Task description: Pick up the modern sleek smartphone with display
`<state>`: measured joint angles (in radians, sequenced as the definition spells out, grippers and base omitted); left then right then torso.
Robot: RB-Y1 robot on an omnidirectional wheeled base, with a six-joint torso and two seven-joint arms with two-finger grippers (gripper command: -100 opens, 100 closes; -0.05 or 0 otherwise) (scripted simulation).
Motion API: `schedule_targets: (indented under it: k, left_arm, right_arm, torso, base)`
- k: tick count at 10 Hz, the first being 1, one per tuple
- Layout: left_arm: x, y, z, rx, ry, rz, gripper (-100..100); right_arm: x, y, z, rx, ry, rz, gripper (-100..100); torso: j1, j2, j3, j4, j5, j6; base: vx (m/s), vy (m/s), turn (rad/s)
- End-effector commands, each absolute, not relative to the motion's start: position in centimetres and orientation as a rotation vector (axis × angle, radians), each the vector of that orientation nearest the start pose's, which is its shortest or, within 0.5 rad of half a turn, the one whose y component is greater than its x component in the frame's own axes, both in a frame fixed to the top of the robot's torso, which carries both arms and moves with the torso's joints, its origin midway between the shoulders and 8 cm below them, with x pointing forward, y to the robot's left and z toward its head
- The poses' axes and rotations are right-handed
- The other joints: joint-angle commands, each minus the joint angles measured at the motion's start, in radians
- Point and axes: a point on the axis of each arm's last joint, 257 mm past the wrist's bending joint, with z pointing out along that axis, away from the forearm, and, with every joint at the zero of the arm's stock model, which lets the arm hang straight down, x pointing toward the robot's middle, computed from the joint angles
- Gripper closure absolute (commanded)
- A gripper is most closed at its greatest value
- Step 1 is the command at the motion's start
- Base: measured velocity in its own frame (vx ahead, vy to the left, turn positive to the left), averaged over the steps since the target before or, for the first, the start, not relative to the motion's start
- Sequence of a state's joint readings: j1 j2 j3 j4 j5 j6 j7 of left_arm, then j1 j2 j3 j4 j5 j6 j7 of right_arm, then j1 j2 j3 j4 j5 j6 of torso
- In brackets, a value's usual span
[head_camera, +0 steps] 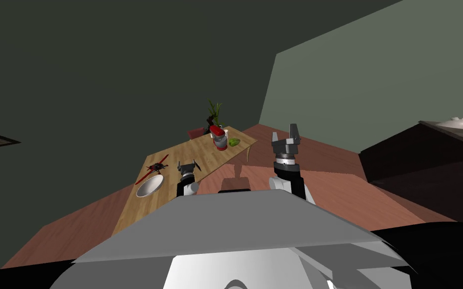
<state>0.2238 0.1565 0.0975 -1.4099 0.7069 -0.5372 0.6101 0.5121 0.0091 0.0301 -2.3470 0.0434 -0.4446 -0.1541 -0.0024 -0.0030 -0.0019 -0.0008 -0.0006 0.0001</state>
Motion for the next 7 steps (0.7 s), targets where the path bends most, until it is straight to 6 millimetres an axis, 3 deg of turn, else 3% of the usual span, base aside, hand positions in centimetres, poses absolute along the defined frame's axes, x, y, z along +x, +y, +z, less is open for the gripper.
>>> schedule_targets:
  k: [1,7]
  left_arm:
    - [41.9,43.6,-29.8,-1.795,-0.082,-1.744,-100]
    - [40.9,42.4,-37.3,-2.003,-0.417,-1.728,-100]
  right_arm:
    - [34.1,-26.6,4.0,0.7,0.587,1.443,0]
    - [34.1,-26.6,4.0,0.7,0.587,1.443,0]
  torso:
    - [0.0,0.0,0.0,0.0,0.0,0.0]
    - [0.0,0.0,0.0,0.0,0.0,0.0]
  base:
    - [0.038,-0.058,0.103]
    - [0.041,-0.047,0.074]
